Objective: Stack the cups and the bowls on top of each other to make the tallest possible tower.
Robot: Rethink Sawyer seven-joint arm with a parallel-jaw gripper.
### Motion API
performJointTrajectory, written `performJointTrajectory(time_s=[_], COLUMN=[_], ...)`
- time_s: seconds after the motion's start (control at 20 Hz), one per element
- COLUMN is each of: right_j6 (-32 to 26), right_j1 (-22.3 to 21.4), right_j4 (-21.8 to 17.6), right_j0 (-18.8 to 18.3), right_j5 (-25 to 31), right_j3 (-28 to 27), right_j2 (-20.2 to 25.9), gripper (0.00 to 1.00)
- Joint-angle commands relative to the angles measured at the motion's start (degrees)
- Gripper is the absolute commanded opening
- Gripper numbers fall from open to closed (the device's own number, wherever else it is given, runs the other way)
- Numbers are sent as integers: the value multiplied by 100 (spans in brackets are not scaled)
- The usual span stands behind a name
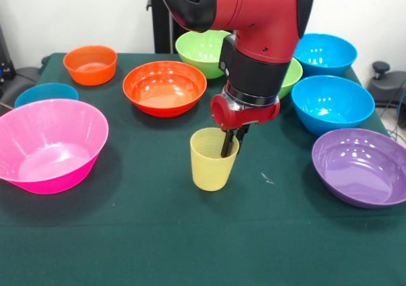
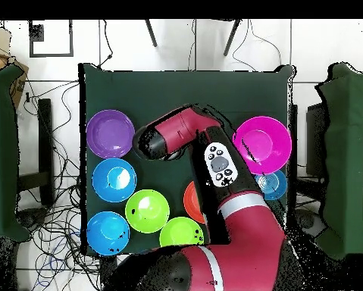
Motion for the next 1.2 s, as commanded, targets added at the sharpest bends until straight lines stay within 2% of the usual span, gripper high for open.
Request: performJointTrajectory(time_s=[0.05,0.2,0.25,1.2], right_j6=[-1079,-1101,-1108,-1075], right_j1=[65,65,65,14], right_j4=[-426,-391,-382,-302], right_j0=[76,36,23,24], right_j5=[269,275,278,350], right_j3=[-149,-135,-133,-86], right_j2=[-94,-65,-57,-44], gripper=[0,0,100,100])
